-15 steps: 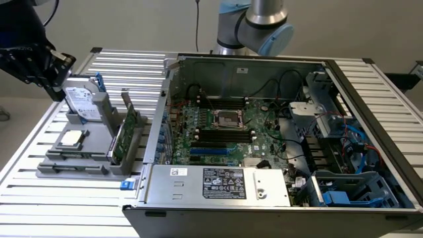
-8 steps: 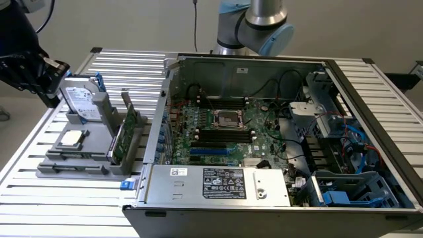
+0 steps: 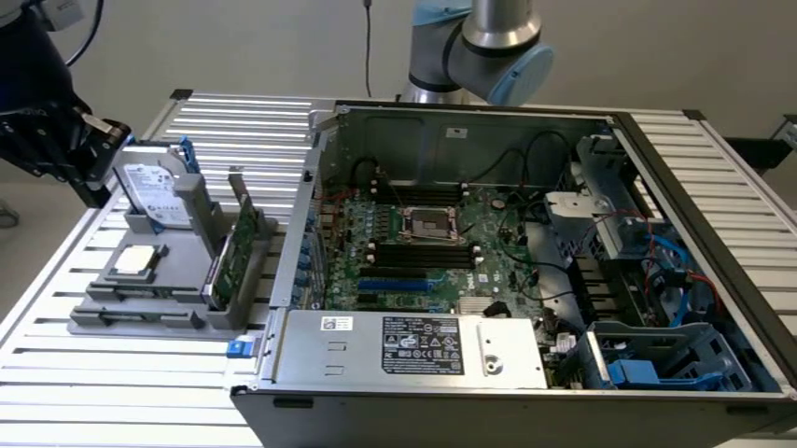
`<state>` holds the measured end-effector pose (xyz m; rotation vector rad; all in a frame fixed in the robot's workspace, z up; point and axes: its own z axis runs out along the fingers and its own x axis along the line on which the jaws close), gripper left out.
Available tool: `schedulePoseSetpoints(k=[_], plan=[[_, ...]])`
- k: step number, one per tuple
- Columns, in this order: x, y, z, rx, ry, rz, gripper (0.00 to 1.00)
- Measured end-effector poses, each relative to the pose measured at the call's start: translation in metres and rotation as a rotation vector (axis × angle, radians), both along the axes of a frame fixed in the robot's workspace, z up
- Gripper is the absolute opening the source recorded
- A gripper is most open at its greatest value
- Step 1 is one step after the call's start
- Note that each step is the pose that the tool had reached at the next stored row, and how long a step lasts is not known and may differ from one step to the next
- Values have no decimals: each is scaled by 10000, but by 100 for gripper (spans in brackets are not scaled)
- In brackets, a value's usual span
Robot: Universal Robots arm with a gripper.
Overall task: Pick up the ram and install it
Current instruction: 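Reach for the ram, then pick up the ram and move it above insertion slot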
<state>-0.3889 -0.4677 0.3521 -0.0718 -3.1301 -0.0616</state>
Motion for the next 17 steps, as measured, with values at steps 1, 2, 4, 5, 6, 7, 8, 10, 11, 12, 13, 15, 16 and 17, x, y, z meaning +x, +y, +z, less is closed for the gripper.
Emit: schedulePoseSetpoints(k=[1,2,4,5,6,7,8,10,11,12,13,15,16,17], plan=[[-9,-2,0,-1,0,0,11],[-8,-2,-1,-1,0,1,11],[-8,-3,-1,-1,0,2,11],[-8,-2,-1,-1,0,2,11],[-8,-2,-1,-1,0,2,11],[-8,-3,-1,-1,-1,2,11],[-8,-3,-1,-1,-1,2,11],[-8,-3,-1,-1,0,2,11],[-8,-3,-1,-1,0,2,11],[-8,-3,-1,-1,0,2,11],[-8,-2,-1,-1,-1,2,11],[-8,-2,-1,-1,0,2,11],[-8,-2,-1,-1,0,2,11],[-11,-3,-4,1,-4,4,11]])
